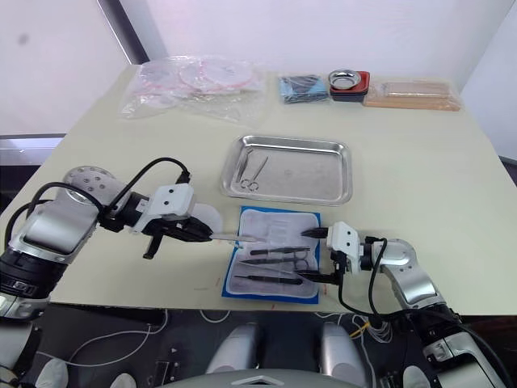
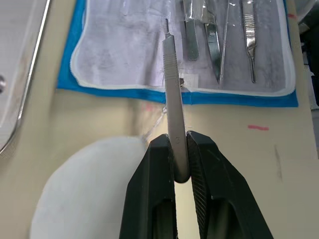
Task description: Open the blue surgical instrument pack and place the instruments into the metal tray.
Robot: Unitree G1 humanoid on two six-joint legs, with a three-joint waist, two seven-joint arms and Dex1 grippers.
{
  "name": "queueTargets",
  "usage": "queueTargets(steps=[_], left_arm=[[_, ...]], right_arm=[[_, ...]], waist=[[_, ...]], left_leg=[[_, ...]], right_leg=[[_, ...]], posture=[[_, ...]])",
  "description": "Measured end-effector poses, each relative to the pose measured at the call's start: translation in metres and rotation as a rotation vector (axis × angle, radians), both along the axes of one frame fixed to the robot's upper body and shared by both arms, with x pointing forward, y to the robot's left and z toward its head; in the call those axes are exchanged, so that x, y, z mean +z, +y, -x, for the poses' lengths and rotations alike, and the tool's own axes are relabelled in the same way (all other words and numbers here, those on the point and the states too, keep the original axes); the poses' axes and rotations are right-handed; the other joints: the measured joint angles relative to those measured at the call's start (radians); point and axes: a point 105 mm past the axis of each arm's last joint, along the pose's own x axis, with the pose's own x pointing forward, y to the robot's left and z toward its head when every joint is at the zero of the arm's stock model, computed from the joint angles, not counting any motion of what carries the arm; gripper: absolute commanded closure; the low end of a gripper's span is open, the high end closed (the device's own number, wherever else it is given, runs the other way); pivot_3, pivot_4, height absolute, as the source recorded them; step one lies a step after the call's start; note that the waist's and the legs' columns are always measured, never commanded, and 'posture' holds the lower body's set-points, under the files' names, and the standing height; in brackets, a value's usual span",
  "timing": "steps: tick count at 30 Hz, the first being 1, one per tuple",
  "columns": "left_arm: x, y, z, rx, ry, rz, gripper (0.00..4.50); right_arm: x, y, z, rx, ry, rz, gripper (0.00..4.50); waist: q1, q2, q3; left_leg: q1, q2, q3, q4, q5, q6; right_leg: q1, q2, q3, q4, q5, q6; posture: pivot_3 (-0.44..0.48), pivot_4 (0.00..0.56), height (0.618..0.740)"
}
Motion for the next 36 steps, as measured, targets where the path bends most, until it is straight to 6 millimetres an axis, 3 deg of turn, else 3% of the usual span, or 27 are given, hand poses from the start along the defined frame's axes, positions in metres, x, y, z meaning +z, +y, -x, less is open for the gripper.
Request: queueTargets(steps=[10,22,27,30,36], left_arm=[[0.026,0.012,-0.003,0.103,-0.034,0.059,4.46],[0.022,-0.037,-0.033,0.369,-0.098,0.32,4.46],[0.023,-0.07,-0.065,0.582,-0.174,0.467,4.46],[0.028,-0.073,-0.085,0.696,-0.248,0.491,4.46],[0.012,-0.082,-0.102,0.858,-0.267,0.511,4.46]], right_arm=[[0.0,0.0,0.0,0.002,0.001,0.0,0.0],[0.0,0.0,0.0,0.012,0.0,0.001,0.0],[0.0,-0.001,-0.001,0.005,0.002,0.001,0.0],[0.0,0.0,-0.002,0.007,0.001,0.003,0.0],[0.0,-0.001,-0.002,0.004,0.001,0.005,0.0]], waist=[[0.0,0.0,0.0],[-0.002,-0.006,-0.002],[0.001,-0.009,-0.005],[0.0,-0.009,-0.005],[0.002,-0.01,-0.005]], left_leg=[[0.0,0.0,0.0,0.0,0.0,0.0],[0.001,-0.001,0.004,0.001,0.0,0.0],[0.003,-0.002,0.003,0.002,0.0,0.0],[0.005,-0.003,0.005,0.001,0.0,0.0],[0.008,-0.004,0.011,0.0,0.0,0.0]], right_leg=[[0.0,0.001,0.0,0.0,0.0,0.0],[0.0,0.0,0.007,0.0,0.001,0.001],[0.001,-0.001,0.011,0.0,0.002,0.004],[0.001,-0.001,0.015,0.0,0.003,0.004],[0.001,-0.002,0.023,-0.001,0.006,0.004]], posture=[[0.0,0.15,0.74],[0.0,0.15,0.74],[0.0,0.15,0.74],[0.0,0.15,0.74],[0.0,0.15,0.74]])
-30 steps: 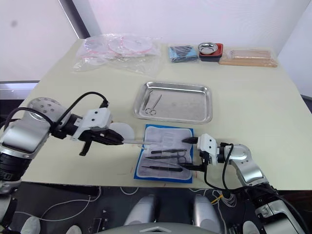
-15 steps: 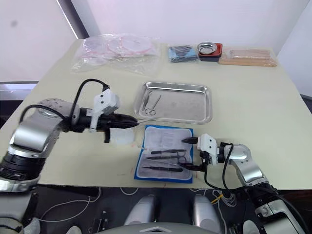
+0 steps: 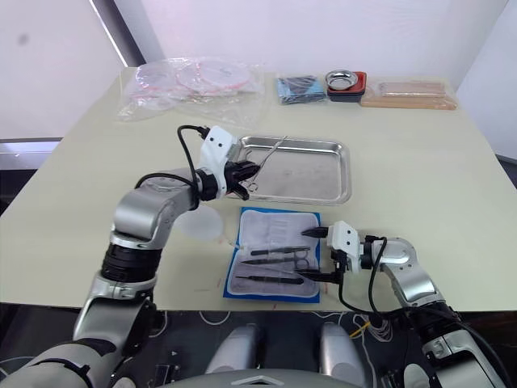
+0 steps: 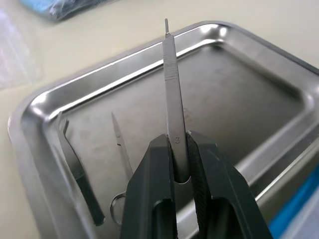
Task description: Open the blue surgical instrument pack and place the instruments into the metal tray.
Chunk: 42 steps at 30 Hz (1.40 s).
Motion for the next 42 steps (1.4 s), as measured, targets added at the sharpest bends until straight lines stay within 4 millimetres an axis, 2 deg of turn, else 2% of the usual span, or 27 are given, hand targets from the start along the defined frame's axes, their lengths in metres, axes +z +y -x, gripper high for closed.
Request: queueTargets(steps=[9,14,18,24,27,34,38,40,42], left_arm=[[-0.014,-0.024,-0.009,0.143,0.008,0.055,4.46],[-0.03,-0.036,-0.012,0.235,0.067,0.081,4.46],[-0.043,-0.036,-0.016,0.307,0.127,0.067,4.46],[-0.049,-0.028,-0.022,0.392,0.152,0.065,4.46],[-0.051,-0.028,-0.023,0.405,0.154,0.066,4.46],[-0.051,-0.028,-0.024,0.412,0.15,0.073,4.46],[-0.051,-0.028,-0.024,0.415,0.153,0.081,2.68],[-0.051,-0.028,-0.024,0.413,0.153,0.084,2.04],[-0.051,-0.029,-0.024,0.412,0.153,0.085,2.04]], right_arm=[[0.0,-0.002,-0.001,-0.01,-0.001,0.004,0.0],[0.0,-0.003,-0.001,-0.014,0.0,0.008,0.0],[0.0,-0.005,-0.002,-0.015,-0.001,0.012,0.0],[0.0,-0.005,-0.001,-0.005,0.003,0.012,0.0],[0.0,-0.005,-0.001,-0.004,0.003,0.012,0.0],[0.0,-0.006,-0.001,-0.005,0.003,0.013,0.0],[0.0,-0.006,-0.001,-0.005,0.003,0.014,0.0],[0.0,-0.006,-0.001,-0.005,0.003,0.014,0.0],[0.0,-0.006,-0.001,-0.005,0.003,0.015,0.0]], waist=[[0.002,0.0,0.0],[0.002,-0.001,0.0],[0.001,-0.001,0.001],[0.001,-0.001,0.001],[0.002,-0.001,0.001],[0.002,-0.001,0.001],[0.002,-0.001,0.001],[0.002,-0.001,0.001],[0.002,-0.001,0.001]], left_leg=[[0.003,0.0,0.009,0.0,0.0,0.0],[0.005,-0.002,0.017,0.001,-0.002,0.003],[0.004,-0.003,0.021,0.004,-0.003,0.006],[0.001,-0.003,0.014,0.004,-0.004,0.007],[0.0,-0.003,0.011,0.004,-0.004,0.007],[0.0,-0.003,0.01,0.004,-0.004,0.007],[0.0,-0.003,0.01,0.004,-0.004,0.007],[0.0,-0.003,0.01,0.004,-0.004,0.007],[0.0,-0.004,0.011,0.004,-0.004,0.007]], right_leg=[[-0.001,0.0,0.01,0.0,0.001,0.006],[-0.001,-0.001,0.018,-0.002,0.004,0.011],[-0.002,-0.002,0.022,-0.002,0.006,0.015],[-0.001,-0.001,0.016,-0.005,0.006,0.014],[0.0,-0.001,0.013,-0.005,0.008,0.01],[0.0,-0.001,0.012,-0.006,0.007,0.013],[0.0,-0.001,0.012,-0.006,0.006,0.014],[0.001,-0.002,0.012,-0.006,0.006,0.014],[0.0,-0.002,0.013,-0.006,0.006,0.014]], posture=[[0.0,0.15,0.74],[0.0,0.15,0.74],[0.0,0.15,0.74],[0.0,0.15,0.74],[0.0,0.15,0.74],[0.0,0.15,0.74],[0.0,0.15,0.74],[0.0,0.15,0.74],[0.0,0.15,0.74]])
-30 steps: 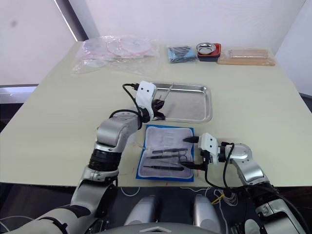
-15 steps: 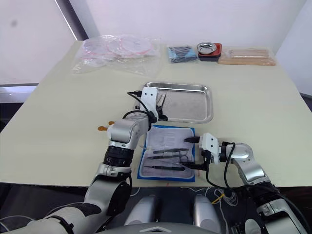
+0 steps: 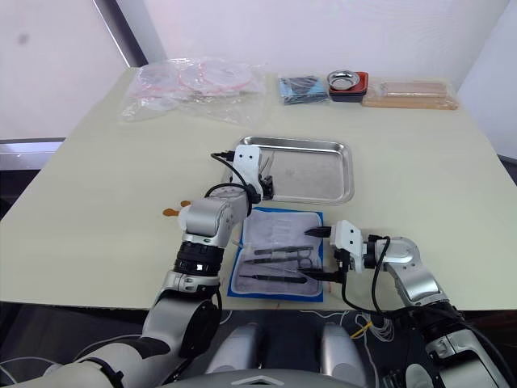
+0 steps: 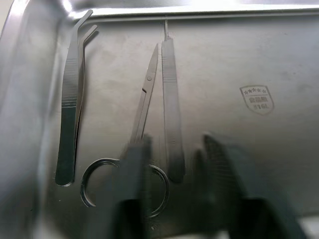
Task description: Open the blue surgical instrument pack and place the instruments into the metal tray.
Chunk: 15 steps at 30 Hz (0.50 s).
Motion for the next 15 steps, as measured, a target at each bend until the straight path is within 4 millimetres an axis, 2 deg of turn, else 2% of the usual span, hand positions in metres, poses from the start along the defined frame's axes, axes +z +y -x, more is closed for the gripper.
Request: queueTargets(steps=[11,13,15], left_arm=[[0.002,-0.005,0.001,-0.05,-0.004,0.024,2.04],[0.007,-0.007,0.002,-0.087,-0.024,0.025,2.04],[0.021,-0.007,0.003,-0.159,-0.084,0.032,2.04]], right_arm=[[0.001,-0.001,-0.001,-0.006,-0.002,0.001,0.0],[0.001,-0.001,-0.001,-0.006,-0.003,0.001,0.0],[0.002,-0.001,-0.001,-0.003,-0.005,0.001,0.0]], waist=[[0.0,0.001,0.002],[0.0,0.002,0.003],[-0.001,0.003,0.004]], left_leg=[[-0.001,-0.001,0.003,0.002,0.0,0.0],[-0.001,-0.001,0.003,0.002,0.0,0.0],[-0.001,-0.001,0.003,0.002,0.0,0.0]], right_leg=[[-0.001,-0.001,0.002,0.001,0.0,0.001],[-0.001,-0.001,0.002,0.001,0.0,0.001],[-0.001,-0.001,0.002,0.001,0.0,0.001]], posture=[[0.0,0.15,0.74],[0.0,0.15,0.74],[0.0,0.15,0.74]])
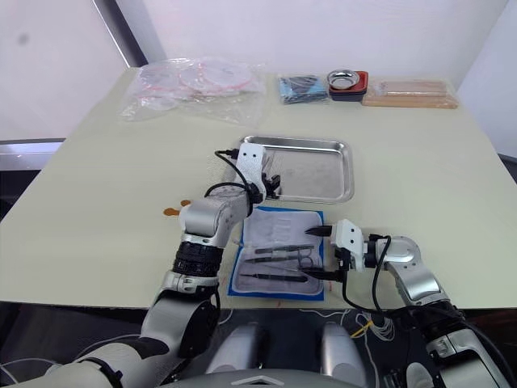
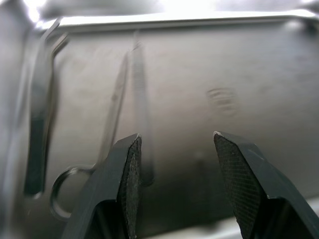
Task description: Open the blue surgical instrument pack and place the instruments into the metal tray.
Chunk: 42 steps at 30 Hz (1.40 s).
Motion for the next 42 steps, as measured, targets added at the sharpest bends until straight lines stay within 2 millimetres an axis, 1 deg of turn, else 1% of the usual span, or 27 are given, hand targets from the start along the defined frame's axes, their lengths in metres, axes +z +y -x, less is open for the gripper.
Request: queueTargets(steps=[1,2,4,9,11,14,17,19,22,25,30,33,35,39,42], left_arm=[[0.007,0.003,0.002,-0.035,-0.037,-0.004,2.04],[0.009,0.005,0.002,-0.045,-0.046,-0.006,2.04],[0.015,0.015,0.005,-0.087,-0.084,-0.018,2.04],[0.022,0.026,0.013,-0.171,-0.125,-0.032,2.04],[0.026,0.034,0.017,-0.21,-0.15,-0.052,2.04],[0.029,0.039,0.02,-0.247,-0.165,-0.062,2.04],[0.029,0.045,0.028,-0.312,-0.177,-0.075,2.04],[0.03,0.054,0.039,-0.398,-0.196,-0.1,2.04],[0.03,0.06,0.046,-0.445,-0.205,-0.111,2.04],[0.03,0.07,0.065,-0.577,-0.207,-0.099,2.04],[0.03,0.089,0.086,-0.704,-0.19,-0.121,2.04],[0.03,0.092,0.094,-0.756,-0.18,-0.118,2.04],[0.028,0.093,0.104,-0.812,-0.171,-0.115,2.04],[0.031,0.092,0.12,-0.922,-0.178,-0.124,2.04],[0.036,0.094,0.126,-0.965,-0.188,-0.131,1.31]], right_arm=[[0.0,0.0,0.0,0.003,-0.001,0.003,0.0],[0.0,-0.001,0.001,0.003,-0.001,0.004,0.0],[0.001,-0.002,0.001,0.009,-0.001,0.01,0.0],[0.003,-0.003,0.003,0.015,-0.003,0.017,0.0],[0.004,-0.005,0.003,0.016,-0.006,0.021,0.0],[0.004,-0.007,0.004,0.017,-0.006,0.029,0.0],[0.005,-0.007,0.003,0.019,-0.009,0.027,0.0],[0.006,-0.007,0.004,0.021,-0.013,0.029,0.0],[0.006,-0.009,0.004,0.02,-0.011,0.032,0.0],[0.006,-0.009,0.005,0.024,-0.012,0.033,0.0],[0.007,-0.011,0.006,0.032,-0.014,0.042,0.0],[0.007,-0.013,0.006,0.035,-0.014,0.046,0.0],[0.008,-0.013,0.007,0.04,-0.014,0.047,0.0],[0.008,-0.015,0.007,0.05,-0.014,0.054,0.0],[0.009,-0.015,0.007,0.052,-0.015,0.056,0.0]], waist=[[0.0,0.0,0.0],[0.0,0.001,0.0],[0.002,0.003,0.002],[0.003,0.005,0.003],[0.003,0.005,0.003],[0.007,0.006,0.003],[0.004,0.007,0.004],[0.004,0.008,0.004],[0.007,0.009,0.005],[0.005,0.009,0.005],[0.007,0.011,0.007],[0.011,0.012,0.007],[0.011,0.012,0.007],[0.013,0.013,0.008],[0.017,0.015,0.009]], left_leg=[[0.0,0.0,-0.001,0.0,0.0,0.0],[0.0,0.0,-0.001,0.0,0.0,0.0],[-0.002,0.0,-0.004,0.0,0.0,0.0],[-0.008,0.0,-0.009,0.0,0.0,0.0],[-0.01,0.0,-0.011,0.0,0.0,0.0],[-0.012,0.0,-0.015,0.0,0.0,0.0],[-0.012,0.0,-0.015,-0.001,0.0,0.0],[-0.013,0.0,-0.016,-0.002,0.0,0.0],[-0.013,0.0,-0.017,-0.003,0.0,0.0],[-0.013,0.001,-0.018,-0.003,0.0,0.0],[-0.014,0.001,-0.019,-0.003,0.0,0.0],[-0.014,0.001,-0.019,-0.003,0.0,0.0],[-0.014,0.001,-0.019,-0.003,0.0,0.0],[-0.015,0.001,-0.02,-0.004,0.0,0.0],[-0.015,0.001,-0.02,-0.004,0.0,0.0]], right_leg=[[0.0,0.0,-0.001,0.0,0.0,0.0],[0.0,0.0,-0.001,0.0,0.0,0.0],[0.0,0.0,-0.004,-0.001,0.0,-0.001],[-0.003,0.0,-0.007,-0.005,0.002,-0.005],[-0.003,0.0,-0.009,-0.007,0.003,-0.006],[-0.002,-0.001,-0.013,-0.01,0.003,-0.006],[-0.002,-0.001,-0.013,-0.011,0.003,-0.007],[-0.002,-0.001,-0.015,-0.012,0.003,-0.007],[-0.002,-0.002,-0.017,-0.012,0.003,-0.007],[-0.002,-0.003,-0.017,-0.013,0.003,-0.007],[-0.002,-0.003,-0.018,-0.014,0.003,-0.008],[-0.002,-0.004,-0.019,-0.014,0.002,-0.008],[-0.002,-0.004,-0.019,-0.014,0.002,-0.008],[-0.002,-0.004,-0.02,-0.014,0.001,-0.011],[-0.002,-0.004,-0.02,-0.014,0.0,-0.012]], posture=[[0.0,0.15,0.74],[0.0,0.15,0.74],[0.0,0.15,0.74],[0.0,0.15,0.74],[0.0,0.15,0.74],[0.0,0.15,0.74],[0.0,0.15,0.74],[0.0,0.15,0.74],[0.0,0.15,0.74],[0.0,0.15,0.74],[0.0,0.15,0.74],[0.0,0.15,0.74],[0.0,0.15,0.74],[0.0,0.15,0.74],[0.0,0.15,0.74]])
